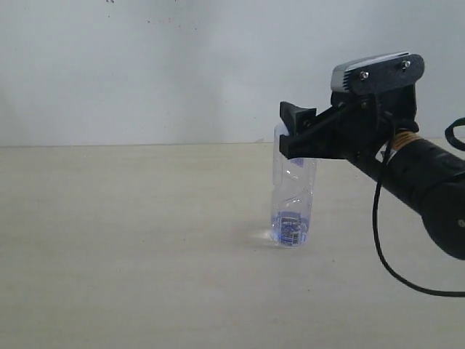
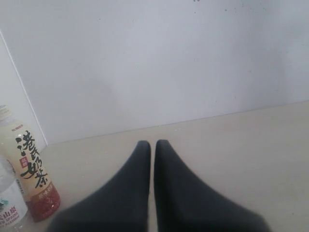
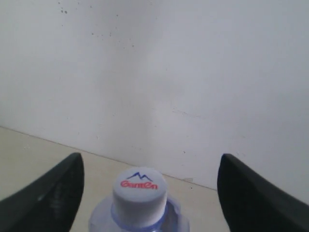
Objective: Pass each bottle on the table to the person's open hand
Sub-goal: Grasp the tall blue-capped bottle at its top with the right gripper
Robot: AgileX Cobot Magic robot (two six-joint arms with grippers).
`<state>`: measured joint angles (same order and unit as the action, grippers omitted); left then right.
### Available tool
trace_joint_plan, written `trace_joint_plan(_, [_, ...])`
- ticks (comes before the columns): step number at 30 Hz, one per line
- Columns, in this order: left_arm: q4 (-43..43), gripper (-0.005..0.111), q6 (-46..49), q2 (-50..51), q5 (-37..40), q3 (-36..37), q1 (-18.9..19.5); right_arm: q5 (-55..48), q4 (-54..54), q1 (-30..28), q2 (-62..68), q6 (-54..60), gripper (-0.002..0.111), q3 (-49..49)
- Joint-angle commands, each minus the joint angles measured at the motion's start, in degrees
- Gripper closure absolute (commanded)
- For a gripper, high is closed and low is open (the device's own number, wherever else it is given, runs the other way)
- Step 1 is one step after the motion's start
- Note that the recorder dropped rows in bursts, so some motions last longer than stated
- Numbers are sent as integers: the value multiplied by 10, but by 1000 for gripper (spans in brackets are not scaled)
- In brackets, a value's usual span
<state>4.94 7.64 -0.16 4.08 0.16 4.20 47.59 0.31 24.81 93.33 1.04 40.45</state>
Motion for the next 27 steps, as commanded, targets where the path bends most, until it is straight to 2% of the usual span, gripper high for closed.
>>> trace_joint_plan(1, [1,103,1,2,-3,-2,0,-9,-59,-16,-1,-50,37,12])
trace_joint_plan(6, [1,103,1,2,-3,-2,0,-33,-106,-16,13,-66,37,32])
trace_joint_plan(15, [1,103,1,2,-3,-2,0,-25,-99,-19,41,-65,37,43])
trace_joint_plan(17, [1,103,1,2,-3,-2,0,-28,-99,-19,44,-62,41,43])
trace_joint_plan(22, [1,103,1,2,-3,-2,0,-30,-99,-19,46,-62,67,43])
trace_joint_plan(27, [1,103,1,2,-3,-2,0,-31,-99,-19,46,-71,108,43])
